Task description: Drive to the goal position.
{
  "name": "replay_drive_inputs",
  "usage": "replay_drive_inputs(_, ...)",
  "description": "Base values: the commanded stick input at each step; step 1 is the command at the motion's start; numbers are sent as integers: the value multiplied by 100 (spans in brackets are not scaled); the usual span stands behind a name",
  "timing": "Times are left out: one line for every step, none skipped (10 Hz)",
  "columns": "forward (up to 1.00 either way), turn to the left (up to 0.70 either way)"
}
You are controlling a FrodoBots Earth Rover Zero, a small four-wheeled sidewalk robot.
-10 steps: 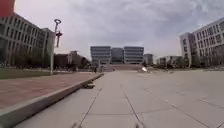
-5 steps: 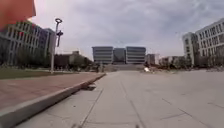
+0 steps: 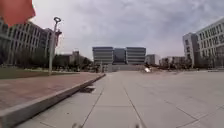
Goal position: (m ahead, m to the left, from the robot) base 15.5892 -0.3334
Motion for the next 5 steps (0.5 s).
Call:
replay_drive_inputs(45, 0)
replay_drive_inputs(45, 0)
replay_drive_inputs(45, 0)
replay_drive_inputs(45, 0)
replay_drive_inputs(45, 0)
